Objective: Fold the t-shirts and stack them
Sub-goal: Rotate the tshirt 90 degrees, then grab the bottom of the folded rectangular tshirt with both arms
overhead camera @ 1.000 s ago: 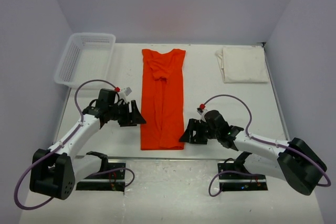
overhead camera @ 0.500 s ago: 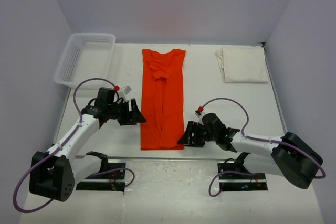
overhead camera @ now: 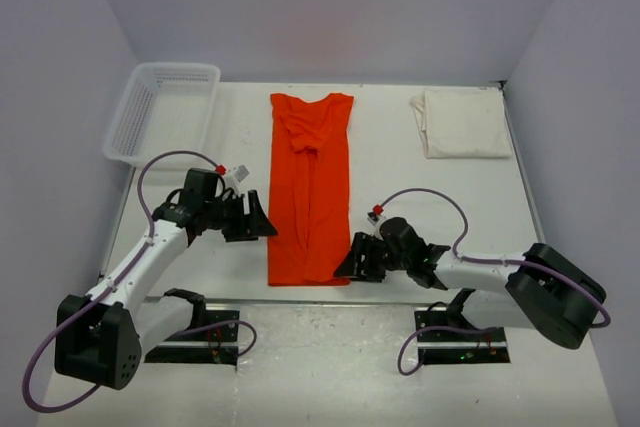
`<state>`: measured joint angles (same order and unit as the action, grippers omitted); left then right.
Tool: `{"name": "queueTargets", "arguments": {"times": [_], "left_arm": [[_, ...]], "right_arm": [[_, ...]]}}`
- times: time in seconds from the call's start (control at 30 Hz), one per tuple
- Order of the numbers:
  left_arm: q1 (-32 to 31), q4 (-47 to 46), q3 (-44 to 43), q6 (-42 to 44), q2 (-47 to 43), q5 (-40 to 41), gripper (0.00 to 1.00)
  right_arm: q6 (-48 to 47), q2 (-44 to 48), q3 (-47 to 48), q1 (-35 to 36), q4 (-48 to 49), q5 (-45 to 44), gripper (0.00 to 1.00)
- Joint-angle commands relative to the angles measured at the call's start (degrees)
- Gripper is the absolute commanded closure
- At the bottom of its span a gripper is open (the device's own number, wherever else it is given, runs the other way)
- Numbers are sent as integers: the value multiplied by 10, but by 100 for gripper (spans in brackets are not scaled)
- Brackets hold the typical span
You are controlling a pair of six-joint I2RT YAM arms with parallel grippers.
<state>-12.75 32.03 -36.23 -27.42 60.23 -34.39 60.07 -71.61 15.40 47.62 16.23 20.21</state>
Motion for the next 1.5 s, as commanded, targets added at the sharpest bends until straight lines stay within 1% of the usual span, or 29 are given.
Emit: {"name": "queueTargets", "arguments": {"times": [0.0,0.23,0.33,0.47,0.57,0.67,0.77,0.8,0.93,1.03,1.1,1.2,1.23,1.37,1.4,1.47], "left_arm": [[4,21,-10,5,-13,14,30],[4,35,2,-10,-13,45,29],[4,43,1,-4,1,48,27],[4,43,4,-1,16,20,24],[4,43,9,-2,11,18,24],[4,41,19,-5,11,-1,22],[4,33,30,-11,13,-22,22],[4,30,33,-12,14,-24,22],[4,25,51,-14,16,-34,21],[4,15,70,-13,25,-65,21],[3,20,77,-7,34,-55,21],[2,34,86,-4,33,-24,26],[2,41,86,-2,32,-8,29],[-3,61,90,-19,18,37,34],[-5,62,90,-32,20,48,38],[-10,49,94,-48,23,49,44]], "right_arm": [[0,1,9,3,-6,-36,44],[-1,16,9,3,-26,-54,59],[-5,2,11,3,-16,-53,72],[-2,-36,15,4,13,-36,71],[0,-55,16,5,30,-28,73],[0,-56,16,6,31,-29,82],[0,-54,16,8,27,-30,97],[0,-53,15,8,25,-30,100],[-1,-45,17,11,15,-33,100],[-2,-39,17,12,7,-38,100],[-5,-38,23,12,0,-39,100],[-5,-34,24,12,-3,-39,100],[-6,-33,24,12,-5,-40,100],[-8,-21,22,12,-8,-43,100],[-9,-20,22,12,-8,-42,100],[-9,-18,21,12,-6,-40,100]]}}
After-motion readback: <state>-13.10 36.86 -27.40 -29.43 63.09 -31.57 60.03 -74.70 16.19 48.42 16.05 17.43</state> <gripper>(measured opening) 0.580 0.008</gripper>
